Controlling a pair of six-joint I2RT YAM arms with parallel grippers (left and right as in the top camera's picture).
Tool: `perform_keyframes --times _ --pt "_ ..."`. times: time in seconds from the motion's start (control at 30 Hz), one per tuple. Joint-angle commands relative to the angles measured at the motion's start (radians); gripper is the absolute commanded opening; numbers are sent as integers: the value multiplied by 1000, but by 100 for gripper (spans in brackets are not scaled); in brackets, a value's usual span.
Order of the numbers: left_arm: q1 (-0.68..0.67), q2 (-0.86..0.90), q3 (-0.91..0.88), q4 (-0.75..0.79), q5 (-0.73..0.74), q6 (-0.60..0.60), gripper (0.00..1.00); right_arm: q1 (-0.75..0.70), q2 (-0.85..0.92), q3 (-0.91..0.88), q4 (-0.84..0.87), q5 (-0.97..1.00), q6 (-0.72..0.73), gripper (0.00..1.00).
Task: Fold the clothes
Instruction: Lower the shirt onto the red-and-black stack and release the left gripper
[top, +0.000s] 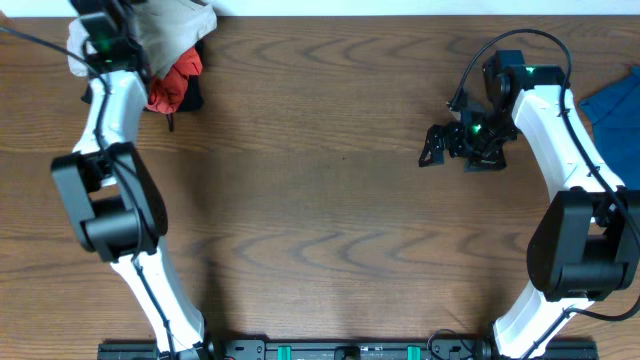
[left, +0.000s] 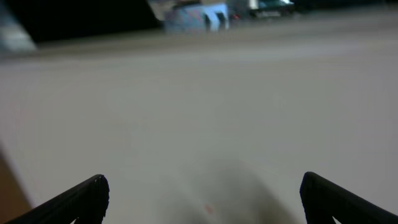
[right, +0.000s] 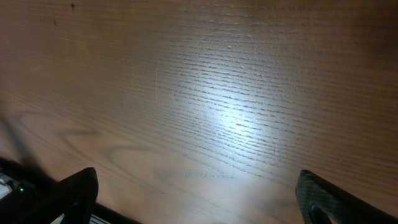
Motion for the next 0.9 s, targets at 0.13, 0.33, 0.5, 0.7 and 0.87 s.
perform_keyframes --times 0.13,0.33,0.5,0.7,0.87 --pt "54 88 2 -93 -68 17 98 -8 3 12 1 -5 10 99" --pt "86 192 1 -156 -68 17 98 -8 3 12 -3 -8 18 100" --pt "91 230 1 -206 -68 17 98 -8 3 12 -6 -8 18 99" --pt "74 165 2 -103 -67 16 98 -8 3 12 -16 -8 18 99" --pt "45 57 2 -64 -67 16 98 -8 3 12 -16 -8 18 99"
